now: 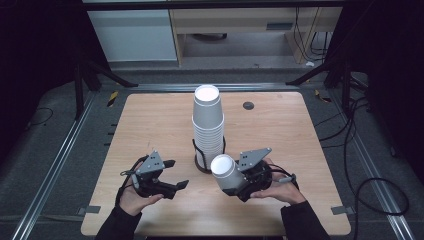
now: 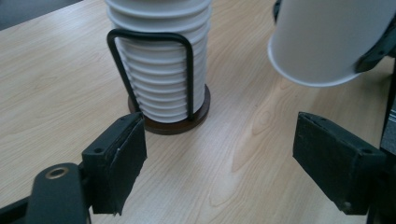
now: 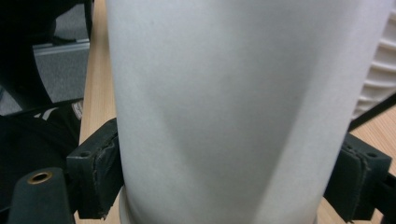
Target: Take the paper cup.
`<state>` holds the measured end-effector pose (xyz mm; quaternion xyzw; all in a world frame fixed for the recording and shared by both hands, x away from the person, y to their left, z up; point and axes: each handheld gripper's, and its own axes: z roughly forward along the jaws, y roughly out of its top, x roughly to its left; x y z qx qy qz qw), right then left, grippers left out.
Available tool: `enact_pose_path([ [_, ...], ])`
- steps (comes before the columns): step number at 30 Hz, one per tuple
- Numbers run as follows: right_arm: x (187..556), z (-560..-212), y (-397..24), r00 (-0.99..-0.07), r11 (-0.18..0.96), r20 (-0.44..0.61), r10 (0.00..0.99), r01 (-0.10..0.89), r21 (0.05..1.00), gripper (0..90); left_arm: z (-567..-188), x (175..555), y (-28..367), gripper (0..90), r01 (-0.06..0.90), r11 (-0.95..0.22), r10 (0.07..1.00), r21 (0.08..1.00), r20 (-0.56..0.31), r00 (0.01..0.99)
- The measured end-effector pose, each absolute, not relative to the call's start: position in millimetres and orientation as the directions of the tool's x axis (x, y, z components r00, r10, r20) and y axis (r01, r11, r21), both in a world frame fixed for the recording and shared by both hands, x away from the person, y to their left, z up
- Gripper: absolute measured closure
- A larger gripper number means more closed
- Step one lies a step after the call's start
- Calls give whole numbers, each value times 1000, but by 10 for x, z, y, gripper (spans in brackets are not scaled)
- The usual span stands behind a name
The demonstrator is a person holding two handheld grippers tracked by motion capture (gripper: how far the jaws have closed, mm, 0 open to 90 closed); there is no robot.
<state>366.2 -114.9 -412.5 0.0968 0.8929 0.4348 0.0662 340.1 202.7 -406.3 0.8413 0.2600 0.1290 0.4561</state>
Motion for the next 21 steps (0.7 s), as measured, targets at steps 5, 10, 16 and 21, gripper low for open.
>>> enact_pose_path([
  [5,3721,-4117,-1075,-981,613,-32,193,95,785,139,-4040,3371,1980,152,306,-458,522,835,-26,852],
  [10,3782,-4170,-1013,-986,638,-29,165,84,765,139,-4048,3374,1948,141,306,-459,494,834,-47,868],
  [16,3806,-4236,-963,-991,655,-18,129,71,752,139,-4059,3384,1892,134,316,-466,462,827,-77,883],
  [21,3787,-4252,-895,-995,672,-18,102,56,739,140,-4064,3386,1848,130,316,-474,441,822,-90,893],
])
